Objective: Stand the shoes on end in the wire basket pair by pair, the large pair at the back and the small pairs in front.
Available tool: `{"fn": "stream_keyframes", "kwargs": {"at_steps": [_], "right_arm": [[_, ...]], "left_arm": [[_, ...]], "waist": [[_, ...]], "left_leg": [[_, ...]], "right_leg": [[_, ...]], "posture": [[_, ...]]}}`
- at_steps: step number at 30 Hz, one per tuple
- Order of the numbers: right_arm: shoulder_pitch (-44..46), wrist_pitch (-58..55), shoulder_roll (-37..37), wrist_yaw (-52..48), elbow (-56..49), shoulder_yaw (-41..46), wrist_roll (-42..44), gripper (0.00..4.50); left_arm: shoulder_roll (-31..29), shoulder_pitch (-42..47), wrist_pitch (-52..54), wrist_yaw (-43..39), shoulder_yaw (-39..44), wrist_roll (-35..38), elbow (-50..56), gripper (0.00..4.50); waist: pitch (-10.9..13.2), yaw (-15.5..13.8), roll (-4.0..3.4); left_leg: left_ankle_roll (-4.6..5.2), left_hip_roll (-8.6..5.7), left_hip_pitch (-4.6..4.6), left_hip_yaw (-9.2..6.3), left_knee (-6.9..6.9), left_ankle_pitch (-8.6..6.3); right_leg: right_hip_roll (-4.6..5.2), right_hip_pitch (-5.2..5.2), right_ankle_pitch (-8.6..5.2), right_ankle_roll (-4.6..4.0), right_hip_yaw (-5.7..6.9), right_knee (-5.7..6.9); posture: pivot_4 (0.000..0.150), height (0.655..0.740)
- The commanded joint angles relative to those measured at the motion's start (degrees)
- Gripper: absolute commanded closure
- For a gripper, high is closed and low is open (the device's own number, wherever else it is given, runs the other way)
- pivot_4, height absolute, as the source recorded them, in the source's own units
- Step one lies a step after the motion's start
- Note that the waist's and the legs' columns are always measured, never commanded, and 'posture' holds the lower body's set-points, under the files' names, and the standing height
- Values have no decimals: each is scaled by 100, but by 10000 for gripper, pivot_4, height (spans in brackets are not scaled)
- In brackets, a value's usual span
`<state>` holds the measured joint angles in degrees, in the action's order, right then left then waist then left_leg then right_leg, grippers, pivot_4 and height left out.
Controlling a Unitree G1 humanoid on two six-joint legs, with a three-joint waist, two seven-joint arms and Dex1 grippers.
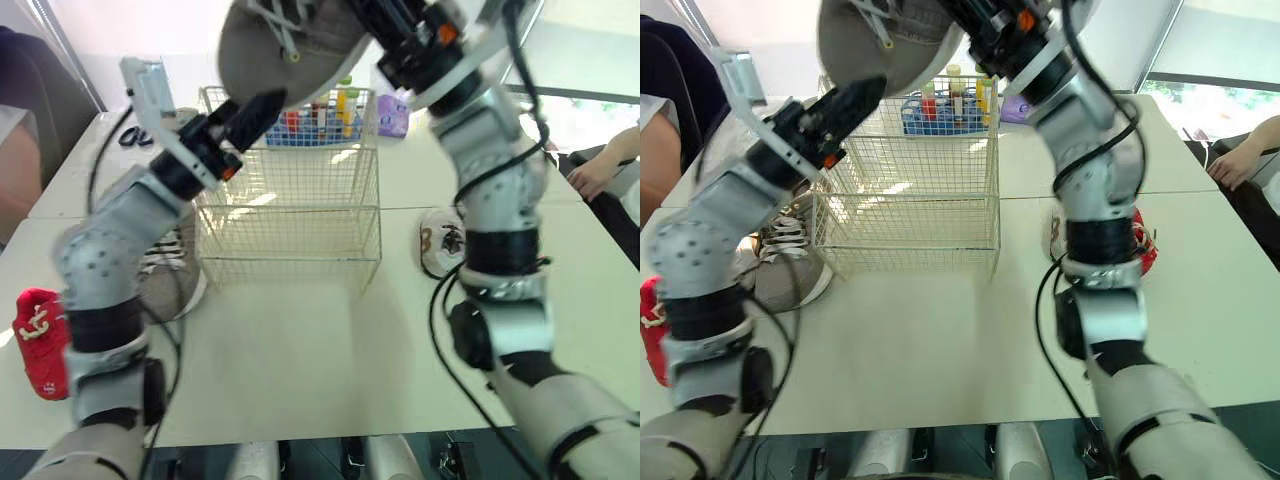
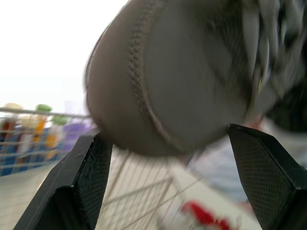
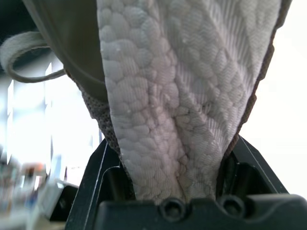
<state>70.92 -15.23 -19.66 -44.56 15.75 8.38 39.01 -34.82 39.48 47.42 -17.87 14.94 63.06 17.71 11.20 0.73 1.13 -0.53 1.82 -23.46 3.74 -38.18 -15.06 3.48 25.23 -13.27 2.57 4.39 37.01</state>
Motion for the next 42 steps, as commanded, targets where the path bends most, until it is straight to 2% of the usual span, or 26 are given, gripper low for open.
{"fn": "stream_keyframes", "kwargs": {"at_steps": [1, 6, 9, 13, 18, 24, 35, 42], "right_arm": [[781, 889, -446, -1071, 1552, -76, -665, 28663], [1595, 1932, -645, -2072, 3710, -201, -1428, 28663], [1884, 1921, -706, -2734, 4522, -247, -1670, 28663], [1953, 2200, -617, -3070, 5158, -363, -2128, 28663], [1985, 2112, -404, -3080, 5490, -154, -2225, 28663], [1966, 2215, -336, -2853, 5648, -50, -2420, 1099], [1906, 2686, -709, -2310, 5625, 156, -2697, 445], [1893, 2759, -1008, -2322, 5359, 509, -2452, 445]], "left_arm": [[-870, -548, 441, -651, 81, 223, 1115, 5724], [-1426, -1374, 710, -541, 589, 1252, 1910, 5724], [-1468, -1758, 627, -218, 810, 1754, 2113, 5724], [-1196, -1976, 322, 267, 695, 1652, 2180, 5724], [-1123, -2043, 178, 352, 562, 1604, 2190, 5724], [-1151, -1986, 62, 331, 439, 1482, 2089, 5213], [-1136, -1825, -28, 302, 231, 1265, 1945, 5213], [-1371, -1803, 39, 188, 433, 1298, 1748, 5213]], "waist": [[0, 13, 0], [2, 30, 0], [4, 25, -2], [4, -3, -2], [3, 5, -1], [3, 7, -1], [3, 4, -1], [3, 14, -1]], "left_leg": [[0, 0, 2, 2, 2, 0], [0, 4, 12, 17, 12, 0], [0, 6, 9, 28, 12, 0], [0, 3, 10, 35, 11, 0], [0, 3, 10, 38, 10, -1], [-2, 4, 10, 41, 10, 0], [-2, 1, 12, 48, 8, 0], [-2, 3, 13, 51, 8, 0]], "right_leg": [[0, 0, 0, 0, -2, 1], [-1, 4, -1, -2, -31, 1], [7, 13, -1, -2, -45, 5], [11, 13, 0, -1, -50, 3], [10, 13, 0, -1, -51, 3], [10, 14, 0, -2, -53, 4], [8, 12, 1, -1, -57, 4], [7, 13, 1, -1, -60, 5]], "posture": [[1500, 7400], [1500, 7400], [1500, 7400], [1500, 7400], [1500, 7400], [1500, 7400], [1500, 7400], [1500, 7400]]}}
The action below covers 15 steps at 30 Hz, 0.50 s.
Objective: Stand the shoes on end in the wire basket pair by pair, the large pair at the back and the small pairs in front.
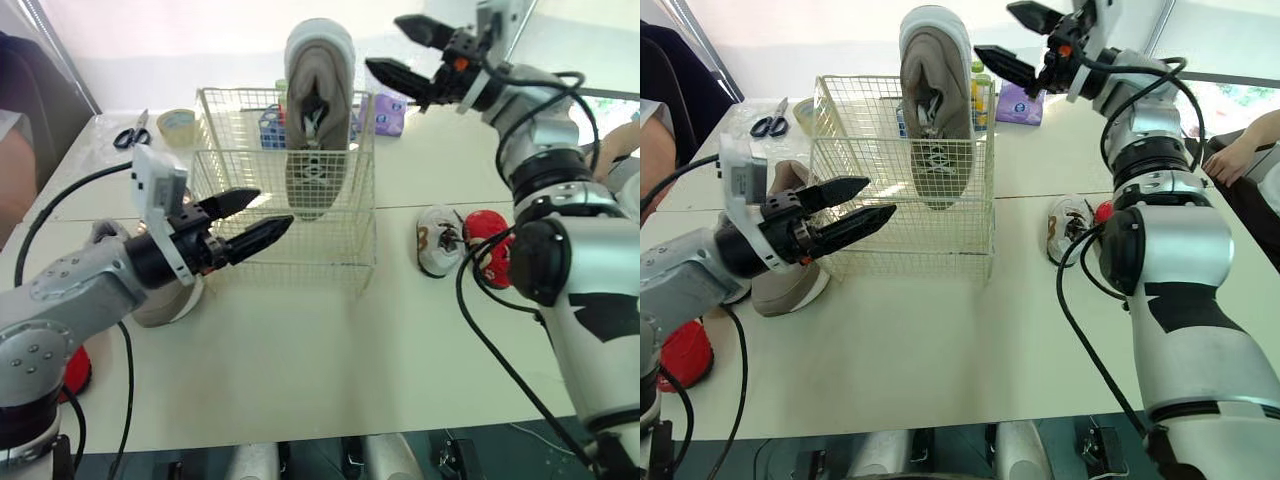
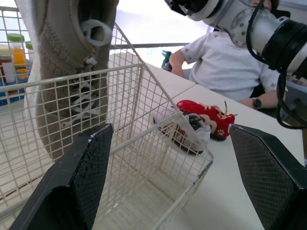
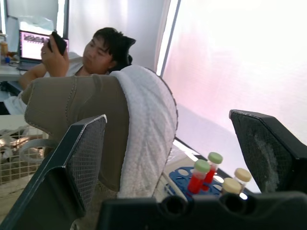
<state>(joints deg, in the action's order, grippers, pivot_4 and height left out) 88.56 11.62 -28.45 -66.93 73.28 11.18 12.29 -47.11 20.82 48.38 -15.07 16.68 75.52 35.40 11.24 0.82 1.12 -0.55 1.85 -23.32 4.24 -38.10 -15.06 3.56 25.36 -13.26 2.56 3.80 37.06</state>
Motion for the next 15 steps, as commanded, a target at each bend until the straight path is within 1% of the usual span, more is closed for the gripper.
{"fn": "stream_keyframes", "kwargs": {"at_steps": [1, 4, 5, 6, 8, 9, 10, 12, 14, 15], "right_arm": [[114, 56, -151, -139, -458, 252, 237, 445], [18, -49, -258, -317, -763, 295, 297, 445], [-60, -164, -338, -490, -955, 277, 336, 0], [-246, -385, -457, -751, -1386, 218, 405, 0], [-698, -1148, -651, -1025, -2581, 101, 636, 0], [-937, -1716, -727, -1075, -3255, 39, 821, 0], [-1300, -2504, -853, -1189, -4173, -98, 1139, 0], [-2021, -3927, -1150, -1355, -5854, -398, 1786, 0], [-2645, -4829, -1347, -1360, -7191, -517, 2454, 0], [-2953, -5362, -1505, -1441, -7817, -582, 2921, 0]], "left_arm": [[-194, 51, -54, -113, 323, 76, -66, 5213], [-389, 35, -23, -133, 642, 192, -309, 5213], [-531, 42, 25, -160, 828, 217, -472, 151], [-785, 26, 101, -258, 1127, 164, -743, 151], [-1405, 0, 209, -408, 1600, -343, -1398, 151], [-1691, 11, 244, -478, 1705, -603, -1737, 151], [-1956, 87, 279, -606, 1717, -811, -2190, 151], [-2497, 146, 387, -929, 1411, -1335, -3014, 151], [-2920, 115, 288, -1421, 806, -2023, -3634, 151], [-3005, 255, 252, -1696, 374, -2332, -3934, 151]], "waist": [[0, 11, 0], [0, 14, 0], [0, 8, 0], [0, 5, 0], [0, -5, 0], [1, -8, -2], [2, -12, -2], [2, -11, -4], [0, -8, -6], [0, -7, -8]], "left_leg": [[0, 0, 2, 3, 0, 0], [0, 2, 3, 4, 0, 0], [0, 2, 3, 4, 1, 0], [0, 3, 3, 3, 1, 0], [1, 3, 2, 3, 1, -1], [2, 3, 1, 2, 1, -1], [3, 2, 1, 4, 1, -2], [5, 1, 3, 7, 4, -3], [7, 1, 4, 9, 7, -4], [7, 1, 6, 11, 8, -5]], "right_leg": [[-1, 0, 0, 0, -3, 0], [0, 0, 0, 0, -4, 2], [0, 0, 0, 0, -4, 2], [0, 0, 0, 0, -4, 2], [-1, 1, 0, 1, -2, 1], [-1, 2, -1, 1, -1, 1], [-3, 4, -1, 2, 0, 1], [-2, 6, -2, 3, 1, 2], [-1, 6, -3, 4, 2, 4], [-3, 6, -3, 5, 8, 4]], "posture": [[1500, 7400], [1500, 7400], [1500, 7400], [1500, 7400], [1500, 7400], [1500, 7400], [1500, 7400], [1500, 7400], [1500, 7400], [1500, 7400]]}}
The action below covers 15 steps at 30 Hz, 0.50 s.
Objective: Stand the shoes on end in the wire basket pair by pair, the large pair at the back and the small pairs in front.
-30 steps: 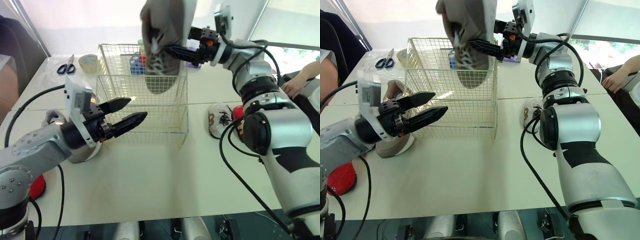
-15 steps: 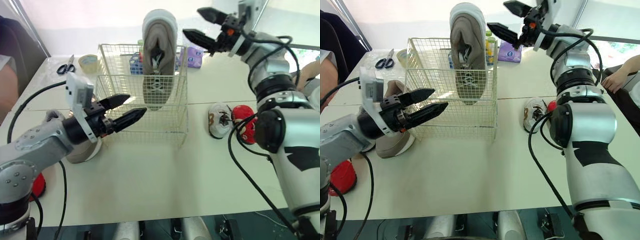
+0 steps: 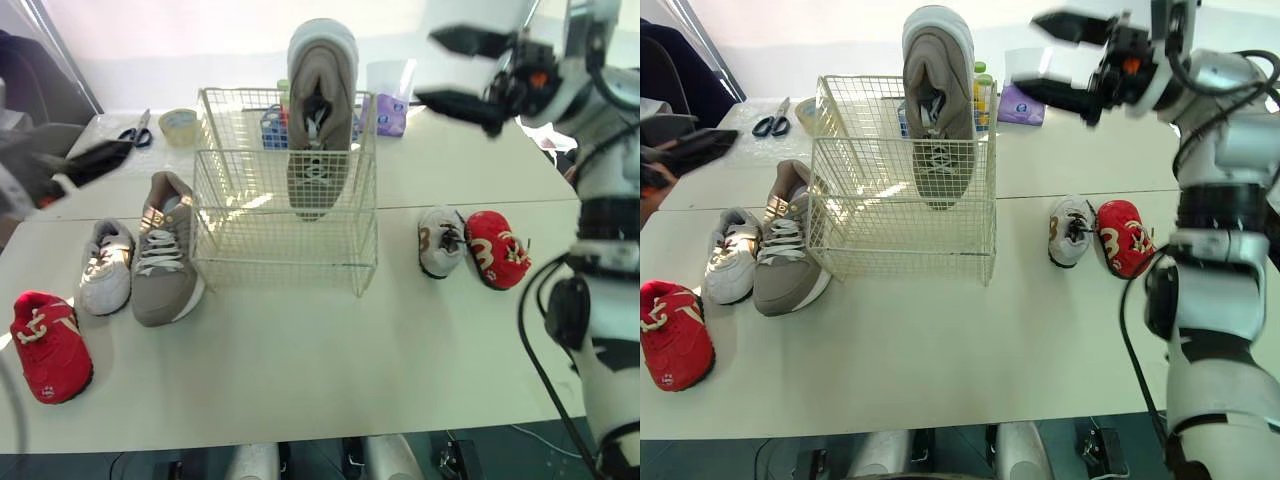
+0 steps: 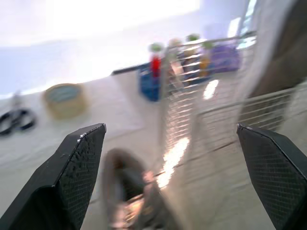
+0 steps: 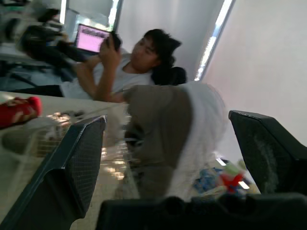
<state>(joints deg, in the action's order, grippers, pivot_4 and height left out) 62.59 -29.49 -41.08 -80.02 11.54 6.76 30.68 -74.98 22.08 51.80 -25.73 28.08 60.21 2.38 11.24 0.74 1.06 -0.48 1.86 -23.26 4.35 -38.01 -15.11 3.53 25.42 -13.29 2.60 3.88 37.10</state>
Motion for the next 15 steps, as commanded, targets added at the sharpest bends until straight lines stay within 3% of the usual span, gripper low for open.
{"fn": "stream_keyframes", "kwargs": {"at_steps": [1, 8, 15], "right_arm": [[-618, -1619, -380, -191, -2149, -217, 1391, 0], [-1638, -1850, -949, -94, -3512, -796, 1347, 0], [-2082, -1814, -921, 550, -3822, -571, 1451, 0]], "left_arm": [[-229, 379, -35, -842, -1186, -1056, -924, 151], [502, 2638, -468, -2385, -3185, -2976, -3341, 151], [1371, 4023, -1344, -3509, -3973, -4418, -5186, 151]], "waist": [[-1, -2, -4], [-7, -101, 35], [-8, -159, 38]], "left_leg": [[0, 0, 5, 4, 0, 0], [1, -2, -8, 14, -18, -2], [13, -3, -15, 28, -21, -8]], "right_leg": [[1, 0, 0, 0, -1, 1], [-7, -1, -1, -1, 4, -3], [-6, 9, 0, 0, 2, -3]], "posture": [[1500, 7400], [1500, 7400], [1500, 7400]]}}
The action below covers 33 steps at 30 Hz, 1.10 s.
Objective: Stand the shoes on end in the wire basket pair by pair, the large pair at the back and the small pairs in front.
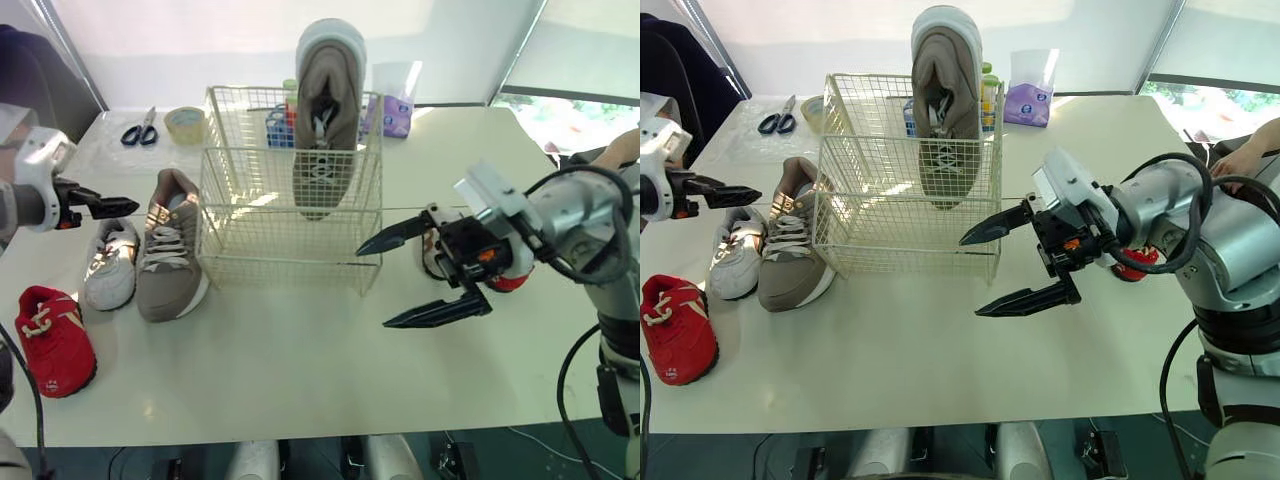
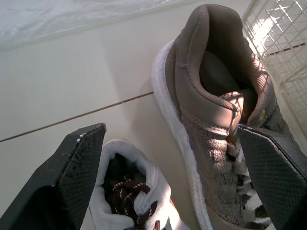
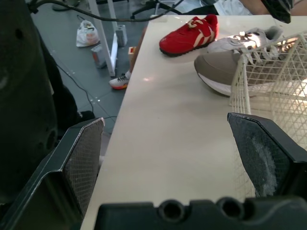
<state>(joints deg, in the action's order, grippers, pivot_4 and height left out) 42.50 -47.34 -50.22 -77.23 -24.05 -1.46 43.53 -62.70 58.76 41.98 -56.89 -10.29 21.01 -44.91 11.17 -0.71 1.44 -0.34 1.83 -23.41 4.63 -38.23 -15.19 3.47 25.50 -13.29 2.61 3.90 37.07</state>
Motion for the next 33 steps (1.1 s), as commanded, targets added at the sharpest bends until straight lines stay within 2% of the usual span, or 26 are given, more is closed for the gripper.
{"fn": "stream_keyframes", "kwargs": {"at_steps": [1, 5, 10, 13, 18, 19, 20, 24, 27, 29, 33], "right_arm": [[-135, -61, -45, 346, -328, 269, 190, 0], [-325, -176, -156, 597, -559, 344, 329, 0], [-532, -199, -230, 849, -725, 336, 326, 0], [-525, -189, -201, 951, -722, 341, 372, 0], [-403, -95, -169, 1000, -560, 280, 311, 0], [-400, -83, -175, 998, -544, 271, 298, 0], [-399, -68, -183, 992, -531, 267, 287, 0], [-382, -39, -205, 1027, -441, 281, 245, 0], [-318, -70, -175, 1165, -309, 386, 275, 0], [-216, -85, -152, 1343, -175, 509, 280, 0], [-19, -389, -279, 1665, 88, 1065, 646, 0]], "left_arm": [[223, 461, -399, -524, -161, -624, -598, 151], [442, 715, -417, -905, -74, -896, -895, 151], [737, 535, -258, -961, -180, -1300, -953, 151], [950, 358, -361, -634, -97, -1508, -1073, 13888], [1206, 219, -220, -451, 219, -1455, -1095, 38879], [1232, 213, -187, -401, 330, -1423, -1093, 42487], [1249, 223, -160, -325, 459, -1389, -1093, 44249], [1070, 525, -236, 254, 1102, -1266, -1203, 44291], [790, 1307, -493, 1071, 1896, -962, -1410, 44291], [675, 1755, -934, 1409, 2228, -866, -1345, 44291], [679, 2342, -2064, 2226, 2351, -1107, -830, 44291]], "waist": [[0, -13, 2], [1, 13, 6], [1, 11, 6], [1, 11, 7], [-1, 6, 8], [-1, 0, 8], [-1, -4, 7], [-1, 0, 8], [13, 17, 50], [25, 21, 85], [24, 5, 88]], "left_leg": [[0, -1, -2, -3, -1, 0], [5, 0, -4, -4, -3, -3], [6, 2, -2, -13, -3, -3], [6, 2, -1, -16, -3, -3], [7, 2, 4, -18, -6, -3], [7, 2, 5, -19, -6, -3], [7, 2, 5, -19, -7, -3], [7, 2, 4, -22, -10, -3], [7, 8, -3, -27, -15, -2], [6, 13, -8, -28, -16, -2], [17, -1, -15, -17, -15, -9]], "right_leg": [[0, 0, 0, 0, 1, 0], [5, 0, 0, 1, 0, -1], [6, 1, 0, 2, 0, 2], [7, 1, 0, 2, -2, 2], [9, -3, 0, 3, -2, 7], [9, -5, 0, 3, -2, 7], [9, -6, 0, 3, -2, 7], [9, -7, 1, 3, -1, 8], [5, -1, 1, 2, 1, 11], [5, 3, 2, 2, 2, 10], [23, 6, 11, 18, 4, 0]], "posture": [[1500, 7400], [1500, 7400], [1500, 7400], [1500, 7400], [1500, 7400], [1500, 7400], [1500, 7400], [1500, 7400], [1500, 7400], [1500, 7400], [1500, 7400]]}}
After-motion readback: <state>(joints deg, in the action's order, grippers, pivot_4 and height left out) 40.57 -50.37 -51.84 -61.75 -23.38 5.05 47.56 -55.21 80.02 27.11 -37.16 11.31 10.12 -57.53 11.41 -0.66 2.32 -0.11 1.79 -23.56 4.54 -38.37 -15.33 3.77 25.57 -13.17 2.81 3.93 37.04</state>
